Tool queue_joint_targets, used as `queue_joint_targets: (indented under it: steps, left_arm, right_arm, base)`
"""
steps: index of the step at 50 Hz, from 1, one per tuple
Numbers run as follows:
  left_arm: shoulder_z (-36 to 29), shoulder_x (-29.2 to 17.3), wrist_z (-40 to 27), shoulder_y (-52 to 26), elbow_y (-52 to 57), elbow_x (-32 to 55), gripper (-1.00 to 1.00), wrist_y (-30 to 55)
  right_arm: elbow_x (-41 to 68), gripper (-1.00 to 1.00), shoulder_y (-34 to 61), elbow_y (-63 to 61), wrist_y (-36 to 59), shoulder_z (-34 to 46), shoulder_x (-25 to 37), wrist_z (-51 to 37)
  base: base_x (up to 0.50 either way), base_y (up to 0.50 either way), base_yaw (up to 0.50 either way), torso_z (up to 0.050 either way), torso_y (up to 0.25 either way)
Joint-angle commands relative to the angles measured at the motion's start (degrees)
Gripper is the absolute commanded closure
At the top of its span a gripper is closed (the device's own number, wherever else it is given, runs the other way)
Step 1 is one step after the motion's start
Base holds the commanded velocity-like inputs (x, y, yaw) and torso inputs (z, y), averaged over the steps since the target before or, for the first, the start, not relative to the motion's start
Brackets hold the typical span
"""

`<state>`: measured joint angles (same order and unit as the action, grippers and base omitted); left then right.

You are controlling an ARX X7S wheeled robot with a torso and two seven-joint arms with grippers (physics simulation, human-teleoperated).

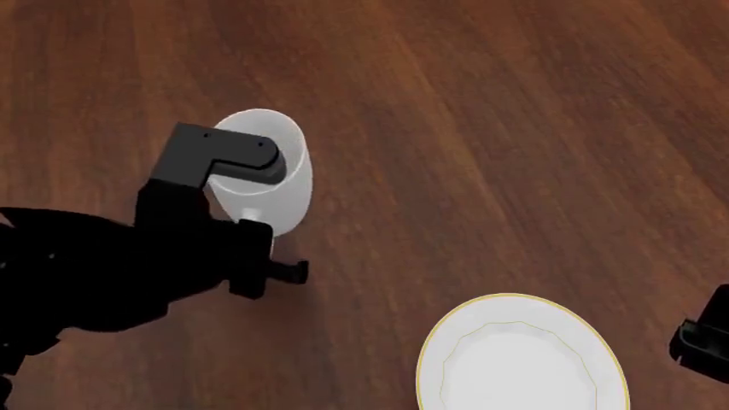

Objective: Put the white mug on the plate.

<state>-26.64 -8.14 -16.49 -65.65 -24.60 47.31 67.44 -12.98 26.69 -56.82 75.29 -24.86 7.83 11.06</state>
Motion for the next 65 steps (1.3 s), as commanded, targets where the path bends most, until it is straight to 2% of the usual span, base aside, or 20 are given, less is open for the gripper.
queue_joint_targets:
  steps: [1,9,15,23,29,33,51,65]
  left_arm:
    - [-3.5,-2.1,3.6,-1.2,14.6,5.9,1.00,8.3]
    - [-8.4,-1.2,7.5,-4.7,20.3,9.9,1.00,13.8]
    - [-7.6,1.0,6.5,-5.4,20.8,13.8,1.00,17.5]
    - [-12.7,2.2,10.2,-6.6,22.2,15.4,1.00,17.7]
    - [-17.2,2.6,14.3,-6.7,22.5,15.4,1.00,15.4]
    - [-23.3,2.4,18.7,-7.5,22.3,12.6,1.00,12.5]
    - [-28.5,6.5,25.7,-9.3,14.4,11.1,1.00,6.4]
    - [-35.2,7.9,30.6,-10.2,9.1,10.0,1.00,0.2]
  right_arm:
    - [-1.0,-1.00,0.8,-0.9,1.7,0.8,0.3,0.3]
    - [-1.1,-1.00,1.1,-1.2,2.1,0.8,0.3,0.4]
    - [-1.3,-1.00,1.3,-0.8,1.9,0.9,0.2,0.7]
    - [-1.3,-1.00,1.5,-0.7,2.0,1.1,0.3,0.7]
    - [-1.4,-1.00,1.2,-0.6,1.8,1.0,0.2,0.8]
    - [-1.4,-1.00,1.4,-0.8,2.1,1.1,0.3,0.8]
    - [-1.3,-1.00,0.5,-0.4,0.9,0.4,-0.3,1.2]
    - [-1.6,-1.00,0.1,-1.0,1.3,0.3,-0.3,1.3]
  base:
    - [0.00,0.00,0.00,0.000,0.000]
    - [0.00,0.00,0.00,0.000,0.000]
    - [0.00,0.00,0.00,0.000,0.000]
    - [0.00,0.00,0.00,0.000,0.000]
    - [0.00,0.00,0.00,0.000,0.000]
    - [0.00,0.00,0.00,0.000,0.000]
    - [0.00,0.00,0.00,0.000,0.000]
    - [0.00,0.00,0.00,0.000,0.000]
